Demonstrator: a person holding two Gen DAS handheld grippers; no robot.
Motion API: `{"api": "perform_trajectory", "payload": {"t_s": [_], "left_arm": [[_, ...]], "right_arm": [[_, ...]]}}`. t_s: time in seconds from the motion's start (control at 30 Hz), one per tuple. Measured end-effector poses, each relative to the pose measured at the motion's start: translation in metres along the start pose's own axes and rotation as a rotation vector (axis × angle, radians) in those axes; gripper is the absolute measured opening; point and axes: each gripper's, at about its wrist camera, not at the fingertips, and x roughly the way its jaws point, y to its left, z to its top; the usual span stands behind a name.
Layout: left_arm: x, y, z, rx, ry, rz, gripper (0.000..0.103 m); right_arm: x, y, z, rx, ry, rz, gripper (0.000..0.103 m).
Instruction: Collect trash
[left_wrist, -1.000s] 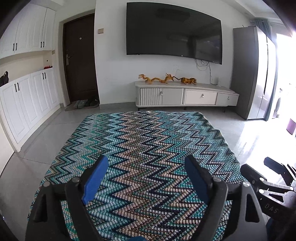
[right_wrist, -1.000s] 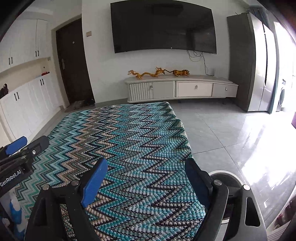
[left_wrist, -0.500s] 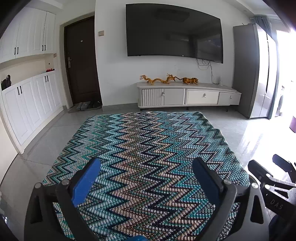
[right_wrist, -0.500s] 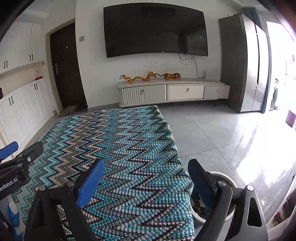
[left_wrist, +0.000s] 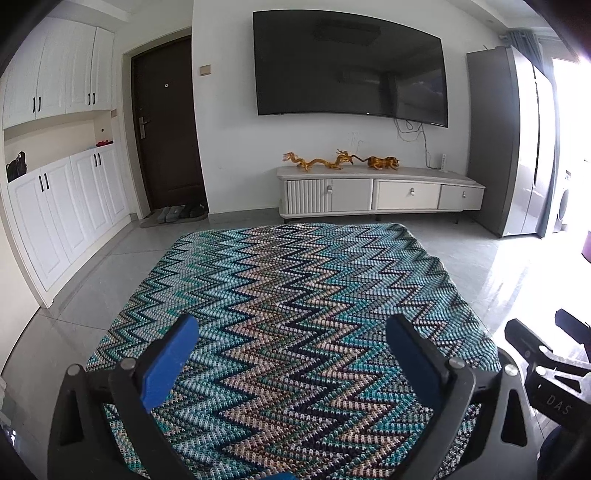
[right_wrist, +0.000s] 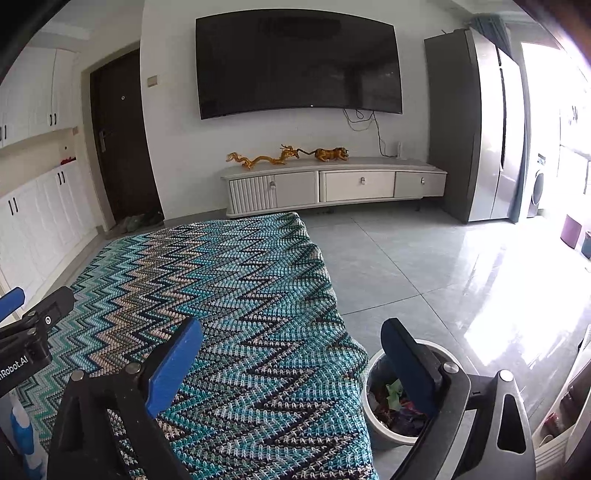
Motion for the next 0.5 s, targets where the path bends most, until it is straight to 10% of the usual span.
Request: {"api": "perform_trajectory", "payload": {"t_s": [0.5], "left_arm": [[0.000, -0.021, -0.006, 0.036, 0.021, -0.064, 0.102]], "right_arm": [[0.000, -0.017, -0.016, 0.032, 0.036, -0.031, 0.098]]}}
